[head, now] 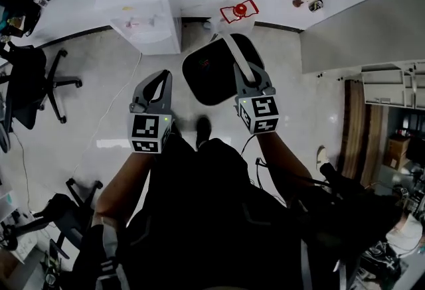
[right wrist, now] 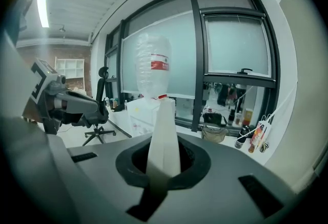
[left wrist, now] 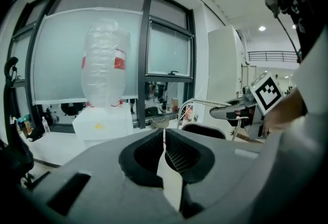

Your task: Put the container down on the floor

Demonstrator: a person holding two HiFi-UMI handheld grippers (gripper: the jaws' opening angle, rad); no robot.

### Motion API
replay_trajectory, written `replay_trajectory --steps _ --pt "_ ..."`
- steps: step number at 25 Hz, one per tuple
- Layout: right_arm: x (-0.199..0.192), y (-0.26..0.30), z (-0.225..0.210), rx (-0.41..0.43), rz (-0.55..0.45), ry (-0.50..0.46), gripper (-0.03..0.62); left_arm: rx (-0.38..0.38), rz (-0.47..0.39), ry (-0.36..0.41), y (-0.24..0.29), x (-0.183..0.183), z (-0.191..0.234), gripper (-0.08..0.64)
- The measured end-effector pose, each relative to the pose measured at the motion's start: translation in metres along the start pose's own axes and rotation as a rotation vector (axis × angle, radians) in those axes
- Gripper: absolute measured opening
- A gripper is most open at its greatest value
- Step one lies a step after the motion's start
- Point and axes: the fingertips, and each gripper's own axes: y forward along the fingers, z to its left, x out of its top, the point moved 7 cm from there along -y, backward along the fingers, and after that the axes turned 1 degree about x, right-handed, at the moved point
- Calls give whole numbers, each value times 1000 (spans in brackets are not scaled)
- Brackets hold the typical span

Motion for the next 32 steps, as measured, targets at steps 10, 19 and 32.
replay_trajectory --steps 10,19,32 --pt "-22 80 12 -86 41 25 12 -76 35 -19 57 -42 69 23" --pt "-89 142 5 -106 96 82 12 -103 126 -20 108 -101 83 23" --pt "-211 220 -12 -11 179 88 12 -64 152 -169 185 -199 64 23"
